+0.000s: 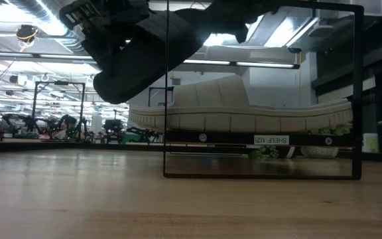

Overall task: Pick and place slides into the shelf
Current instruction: Put the black slipper on the shelf

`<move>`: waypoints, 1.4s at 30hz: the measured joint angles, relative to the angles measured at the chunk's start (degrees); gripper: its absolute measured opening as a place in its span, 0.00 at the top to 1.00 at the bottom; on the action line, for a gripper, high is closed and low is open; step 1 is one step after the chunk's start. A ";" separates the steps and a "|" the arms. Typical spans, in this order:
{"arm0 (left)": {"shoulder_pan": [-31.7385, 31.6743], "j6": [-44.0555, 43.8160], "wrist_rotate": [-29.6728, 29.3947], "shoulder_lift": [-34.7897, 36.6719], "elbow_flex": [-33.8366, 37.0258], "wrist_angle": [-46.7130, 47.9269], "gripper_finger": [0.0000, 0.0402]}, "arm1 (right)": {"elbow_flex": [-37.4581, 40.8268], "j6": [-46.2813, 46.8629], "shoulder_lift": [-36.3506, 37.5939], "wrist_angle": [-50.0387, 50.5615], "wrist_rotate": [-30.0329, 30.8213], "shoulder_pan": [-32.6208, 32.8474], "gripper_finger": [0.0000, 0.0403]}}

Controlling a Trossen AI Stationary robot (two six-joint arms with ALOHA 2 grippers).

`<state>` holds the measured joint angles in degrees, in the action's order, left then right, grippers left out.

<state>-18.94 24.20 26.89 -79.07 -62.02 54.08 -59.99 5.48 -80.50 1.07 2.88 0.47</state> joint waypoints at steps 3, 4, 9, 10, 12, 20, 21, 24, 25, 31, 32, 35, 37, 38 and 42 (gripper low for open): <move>0.01 0.36 2.11 0.00 0.00 -0.50 0.86 | 0.00 -2.08 -0.95 -1.28 -0.02 -0.31 0.57; 0.02 0.38 2.21 0.00 0.00 -0.47 0.86 | 0.02 -2.75 -0.95 -1.77 -0.01 -0.40 0.57; 0.00 0.38 2.18 0.00 0.00 -0.39 0.86 | -0.07 -2.74 -0.35 -3.74 -0.05 -1.30 0.57; 0.00 0.38 2.19 0.00 0.00 -0.40 0.86 | -0.22 -2.72 -0.34 -3.37 -0.05 -1.46 0.57; 0.00 0.38 2.15 0.00 0.00 -0.39 0.86 | -0.31 -2.64 -0.34 -2.40 -0.05 -1.52 0.57; 0.00 0.40 1.68 0.00 0.00 -0.43 0.86 | -0.37 -2.44 -0.34 -1.69 -0.10 -1.49 0.71; 0.00 0.37 1.46 0.00 0.00 -0.48 0.86 | -0.37 -2.31 -0.34 -1.41 -0.06 -1.49 0.75; 0.04 0.11 0.72 0.00 0.00 -0.98 0.86 | -0.40 -1.00 -0.34 -0.57 0.30 -1.55 0.87; 0.04 0.02 0.43 0.00 0.02 -1.27 0.86 | -0.42 -0.96 -0.34 -0.33 0.38 -1.58 0.90; 0.58 -2.93 -6.20 -0.04 -0.01 -5.42 0.67 | -0.46 -1.22 -0.30 0.19 0.62 -1.55 0.90; 0.71 -3.06 -7.39 -0.01 -0.11 -5.79 0.64 | -0.41 -1.25 -0.34 0.49 0.60 -1.55 0.90; 1.25 -3.09 -8.36 0.02 -0.11 -6.20 0.57 | -0.39 -1.42 -0.29 0.38 0.27 -1.49 0.90; 1.44 -3.07 -8.46 0.02 -0.11 -6.68 0.54 | -0.39 -1.47 0.02 0.69 1.31 -1.49 0.90; 1.44 -3.07 -8.54 0.02 -0.11 -7.14 0.54 | -0.39 -1.61 0.28 0.90 2.50 -1.49 0.90; 1.18 -3.14 -11.42 0.02 -1.61 -6.29 0.53 | -0.39 -1.69 1.80 1.89 6.54 -1.44 0.90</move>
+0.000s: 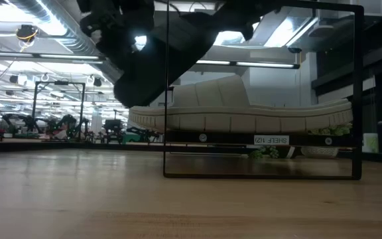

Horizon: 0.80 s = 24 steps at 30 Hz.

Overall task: Pick and place slides into the shelf
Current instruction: Put the black slipper on the shelf

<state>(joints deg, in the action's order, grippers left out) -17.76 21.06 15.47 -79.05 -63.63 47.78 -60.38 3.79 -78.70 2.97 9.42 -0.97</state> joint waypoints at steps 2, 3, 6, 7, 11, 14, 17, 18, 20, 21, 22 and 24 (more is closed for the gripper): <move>0.02 0.07 -2.20 0.00 -1.59 0.26 0.53 | 0.00 0.03 0.95 0.26 0.48 -0.02 0.90; 0.02 0.08 -3.30 0.00 -2.58 0.62 0.53 | 0.00 0.07 1.37 0.19 0.73 -0.02 0.90; 0.02 0.44 -5.86 0.00 -6.05 1.11 0.53 | 0.00 0.25 2.77 1.16 3.54 0.00 0.90; 0.02 0.50 -6.53 0.00 -7.28 1.35 0.53 | 0.00 0.42 3.43 2.14 5.01 0.00 0.90; 0.00 1.86 -7.88 0.04 -12.72 3.66 0.53 | 0.00 1.75 5.70 5.85 8.67 -0.61 0.90; -0.02 4.31 -7.84 0.04 -14.77 3.92 0.53 | 0.00 3.47 7.34 7.79 8.74 -1.90 0.90; -0.87 6.77 -7.85 0.04 -15.51 3.93 0.53 | 0.00 5.33 8.44 9.37 8.92 -3.88 0.90; -1.30 7.67 -7.88 0.04 -15.51 4.07 0.53 | 0.00 5.73 8.65 9.44 9.05 -4.59 0.90; -2.15 9.08 -7.44 0.04 -15.51 4.11 0.53 | 0.00 6.25 9.26 9.50 9.03 -6.17 0.90; -2.59 9.37 -7.09 0.04 -15.51 4.07 0.53 | 0.00 6.28 9.42 9.31 9.01 -6.97 0.90; -3.07 9.54 -6.75 0.04 -15.51 3.95 0.53 | 0.00 6.41 9.53 9.27 8.99 -7.74 0.90; -3.94 9.66 -5.01 0.04 -15.49 3.02 0.53 | 0.00 6.54 9.58 9.78 8.97 -9.24 0.90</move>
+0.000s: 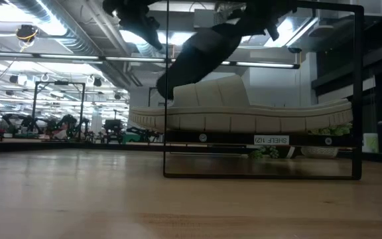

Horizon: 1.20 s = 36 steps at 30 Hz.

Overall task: Pick and place slides into the shelf
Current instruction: Put the black slipper on the shelf

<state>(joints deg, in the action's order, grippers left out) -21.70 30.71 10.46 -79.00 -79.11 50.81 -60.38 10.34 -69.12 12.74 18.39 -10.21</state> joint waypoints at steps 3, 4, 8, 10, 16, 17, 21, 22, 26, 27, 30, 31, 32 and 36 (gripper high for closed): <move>-1.82 2.78 6.39 0.00 0.00 -1.70 0.53 | 0.00 0.11 0.00 0.17 -0.76 -1.94 0.90; -2.51 3.49 9.11 0.00 0.01 -2.57 0.53 | 0.00 0.17 0.00 0.15 -1.30 -2.54 0.90; -5.73 4.30 18.87 0.00 0.03 -8.12 0.53 | 0.00 1.65 0.00 1.99 -2.05 -4.25 0.90; -7.50 3.57 21.56 0.09 0.91 -12.59 0.53 | 0.00 2.07 0.00 3.57 -2.10 -4.62 0.90; -11.42 -2.88 20.04 0.00 8.66 -27.30 0.53 | 0.00 2.70 0.00 3.94 -2.10 -5.43 0.90; -11.91 -3.80 19.13 0.00 10.28 -29.64 0.53 | 0.00 2.77 0.00 4.10 -2.12 -5.69 0.90; -13.09 -5.70 17.31 -0.04 15.25 -37.76 0.53 | 0.45 5.87 0.03 6.72 -1.97 -6.63 0.90; -13.31 -5.84 17.35 -0.04 15.92 -39.05 0.53 | 1.09 6.91 0.08 6.88 -1.84 -6.76 0.90; -14.12 -4.65 17.31 -0.04 17.52 -42.78 0.53 | 3.43 9.59 1.10 3.93 -1.25 -7.55 0.90; -14.30 -4.49 17.31 -0.04 17.97 -43.75 0.53 | 3.81 10.53 1.37 3.03 -1.11 -7.71 0.90; -14.71 -3.29 17.31 -0.04 18.91 -44.89 0.53 | 4.57 13.54 1.56 2.43 -1.12 -7.74 0.90; -15.03 -3.21 17.53 -0.04 19.10 -45.02 0.53 | 4.62 14.65 1.51 2.60 -1.55 -7.74 0.90; -15.38 -3.13 17.74 -0.02 19.26 -45.16 0.53 | 4.66 15.83 1.51 2.66 -1.79 -7.73 0.90; -16.61 -2.24 18.12 -0.01 20.74 -46.55 0.53 | 4.63 21.38 0.85 1.77 -1.99 -7.57 0.90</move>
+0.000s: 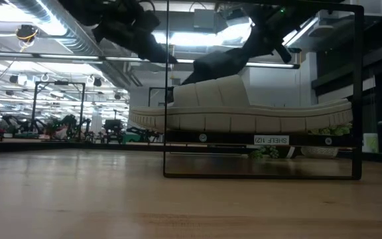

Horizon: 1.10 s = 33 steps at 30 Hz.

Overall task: Pick and place slides into the shelf
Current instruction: Put the black slipper on the shelf

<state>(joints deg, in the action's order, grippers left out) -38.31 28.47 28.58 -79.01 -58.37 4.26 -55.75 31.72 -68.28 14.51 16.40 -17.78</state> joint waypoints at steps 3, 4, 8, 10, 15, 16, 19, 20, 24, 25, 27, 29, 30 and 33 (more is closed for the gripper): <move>-0.67 0.57 2.13 0.01 2.89 -4.91 0.53 | 0.00 2.88 -1.16 -0.07 0.02 0.02 0.90; -1.12 0.58 3.17 0.01 3.90 -6.93 0.53 | 0.00 3.64 -1.57 0.04 0.02 0.00 0.90; -3.54 -0.32 4.31 0.01 7.18 -13.50 0.53 | 0.34 4.90 -2.93 -0.18 0.10 0.00 0.90; -4.32 -0.90 4.33 0.01 7.88 -14.15 0.53 | 1.79 5.58 -2.99 -1.78 0.51 0.00 0.90; -4.95 -0.86 4.37 0.01 8.18 -14.59 0.53 | 7.51 7.71 -2.60 -9.13 1.42 0.00 0.90; -4.95 -0.85 4.39 0.01 8.18 -15.06 0.53 | 8.51 7.68 -2.50 -11.31 1.50 0.00 0.90; -4.91 -0.65 4.74 0.01 8.18 -16.08 0.53 | 10.43 8.69 -2.20 -14.20 1.49 0.00 0.90; -4.91 -0.11 5.25 0.01 8.18 -16.07 0.53 | 11.16 9.10 -2.20 -14.39 1.50 0.00 0.90; -4.91 0.61 5.60 0.01 8.18 -16.07 0.53 | 13.17 10.14 -2.29 -15.42 1.57 0.01 0.90; -4.91 0.61 5.60 0.01 8.18 -16.06 0.53 | 13.59 10.43 -2.26 -16.35 1.79 0.00 0.90; -4.91 0.62 5.60 0.01 8.18 -16.01 0.53 | 14.76 11.69 -2.25 -17.69 1.99 0.00 0.90; -4.91 0.63 5.60 0.01 8.18 -16.03 0.53 | 16.23 12.60 -2.25 -18.84 2.00 0.00 0.90; -4.91 0.64 5.60 0.01 8.18 -16.01 0.53 | 16.85 13.10 -2.25 -19.75 2.03 0.00 0.90; -4.91 1.39 5.51 0.01 8.18 -16.01 0.53 | 18.10 14.91 -2.25 -21.57 2.02 0.02 0.90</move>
<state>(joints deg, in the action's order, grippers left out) -43.22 29.86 34.09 -79.00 -50.19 -11.75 -37.64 46.62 -70.52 -7.06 18.42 -17.76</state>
